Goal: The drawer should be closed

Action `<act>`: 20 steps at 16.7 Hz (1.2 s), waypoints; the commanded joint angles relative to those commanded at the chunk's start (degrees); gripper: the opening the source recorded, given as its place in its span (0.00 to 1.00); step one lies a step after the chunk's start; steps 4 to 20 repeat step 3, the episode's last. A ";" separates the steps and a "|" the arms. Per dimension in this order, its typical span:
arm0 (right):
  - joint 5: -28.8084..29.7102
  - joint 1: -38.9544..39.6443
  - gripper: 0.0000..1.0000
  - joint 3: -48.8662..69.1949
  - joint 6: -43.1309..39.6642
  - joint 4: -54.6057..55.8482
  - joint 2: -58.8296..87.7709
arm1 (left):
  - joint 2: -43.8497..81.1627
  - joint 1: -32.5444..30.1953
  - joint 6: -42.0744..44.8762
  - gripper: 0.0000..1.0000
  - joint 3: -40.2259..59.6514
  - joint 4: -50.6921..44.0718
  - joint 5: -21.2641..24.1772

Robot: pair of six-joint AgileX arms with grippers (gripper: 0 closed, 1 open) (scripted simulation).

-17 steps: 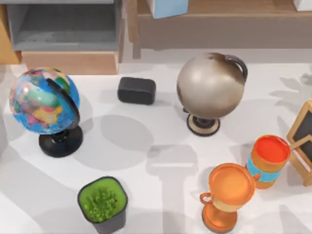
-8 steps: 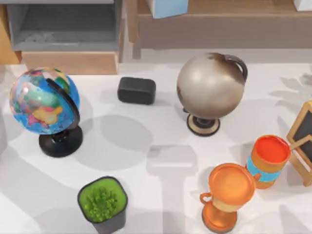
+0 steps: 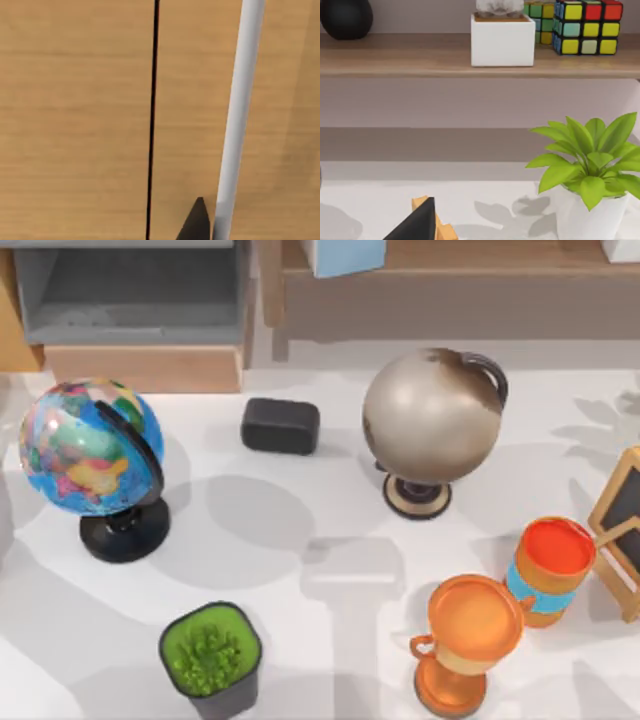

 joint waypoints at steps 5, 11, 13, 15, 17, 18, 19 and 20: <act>0.00 0.00 1.00 0.00 0.00 0.00 0.00 | 0.00 0.00 0.00 1.00 0.00 0.00 0.00; 0.00 0.00 1.00 0.00 0.00 0.00 0.00 | 0.00 0.00 0.00 1.00 0.00 0.00 0.00; 0.00 0.00 1.00 0.00 0.00 0.00 0.00 | 0.00 0.00 0.00 1.00 0.00 0.00 0.00; 0.00 0.00 1.00 0.00 0.00 0.00 0.00 | 0.00 0.00 0.00 1.00 0.00 0.00 0.00; 0.00 0.00 1.00 0.00 0.00 0.00 0.00 | 0.00 0.00 0.00 1.00 0.00 0.00 0.00; 0.00 0.00 1.00 0.00 0.00 0.00 0.00 | 0.00 0.00 0.00 1.00 0.00 0.00 0.00; 0.00 0.00 1.00 0.00 0.00 0.00 0.00 | 0.00 0.00 0.00 1.00 0.00 0.00 0.00; 0.00 0.00 1.00 0.00 0.00 0.00 0.00 | 0.00 0.00 0.00 1.00 0.00 0.00 0.00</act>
